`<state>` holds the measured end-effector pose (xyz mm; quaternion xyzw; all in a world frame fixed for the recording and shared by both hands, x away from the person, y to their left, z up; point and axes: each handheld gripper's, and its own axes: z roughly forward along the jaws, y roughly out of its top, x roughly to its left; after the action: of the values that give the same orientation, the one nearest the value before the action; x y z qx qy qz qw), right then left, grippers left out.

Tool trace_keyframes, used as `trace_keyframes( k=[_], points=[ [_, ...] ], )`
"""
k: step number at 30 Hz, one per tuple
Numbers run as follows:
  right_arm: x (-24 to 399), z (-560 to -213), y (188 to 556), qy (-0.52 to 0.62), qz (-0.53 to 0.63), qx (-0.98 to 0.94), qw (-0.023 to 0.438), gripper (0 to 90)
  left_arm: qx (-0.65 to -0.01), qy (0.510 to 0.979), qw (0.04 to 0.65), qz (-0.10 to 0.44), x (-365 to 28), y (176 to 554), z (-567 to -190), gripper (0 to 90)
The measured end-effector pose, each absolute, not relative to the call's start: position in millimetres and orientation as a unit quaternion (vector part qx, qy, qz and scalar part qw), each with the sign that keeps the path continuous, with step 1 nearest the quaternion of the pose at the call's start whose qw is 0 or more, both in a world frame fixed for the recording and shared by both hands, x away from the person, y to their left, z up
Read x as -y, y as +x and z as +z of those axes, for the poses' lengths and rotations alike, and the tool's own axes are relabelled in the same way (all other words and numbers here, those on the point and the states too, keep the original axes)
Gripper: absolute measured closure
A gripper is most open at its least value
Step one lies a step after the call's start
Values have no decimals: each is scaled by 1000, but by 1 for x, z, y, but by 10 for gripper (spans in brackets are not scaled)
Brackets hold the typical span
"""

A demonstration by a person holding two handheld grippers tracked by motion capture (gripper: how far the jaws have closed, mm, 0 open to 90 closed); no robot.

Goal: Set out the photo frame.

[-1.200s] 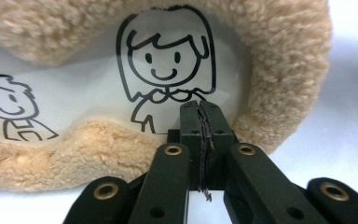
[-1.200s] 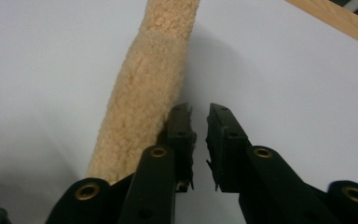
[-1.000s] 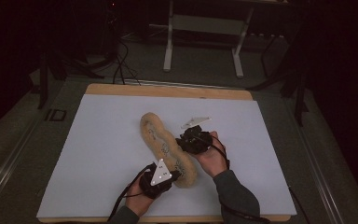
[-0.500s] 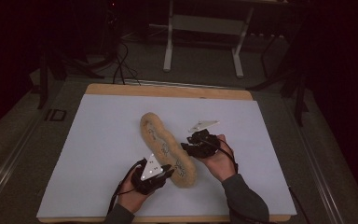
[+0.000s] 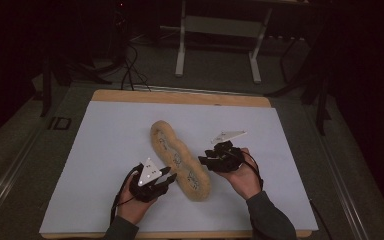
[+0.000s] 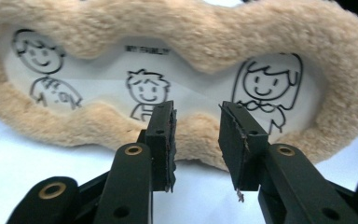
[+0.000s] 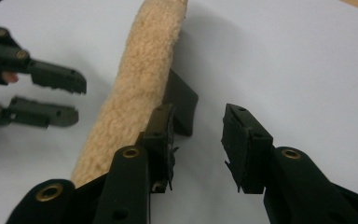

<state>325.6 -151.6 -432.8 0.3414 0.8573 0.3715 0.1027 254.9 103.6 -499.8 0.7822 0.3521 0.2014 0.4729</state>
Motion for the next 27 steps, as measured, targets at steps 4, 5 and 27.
trace_keyframes(
  k=[4, 5, 27],
  points=[
    [156, -433, 322, 346, 381, -852, 97, 616, -369, 776, 469, 203, -111, 258, -499, 643],
    [157, -433, 321, 347, 382, -851, 96, 613, -372, 775, 468, 205, -113, 258, -498, 636],
    [163, -422, 293, 342, 423, -834, 90, 462, -397, 763, 464, 214, -135, 264, -493, 613]
  ],
)
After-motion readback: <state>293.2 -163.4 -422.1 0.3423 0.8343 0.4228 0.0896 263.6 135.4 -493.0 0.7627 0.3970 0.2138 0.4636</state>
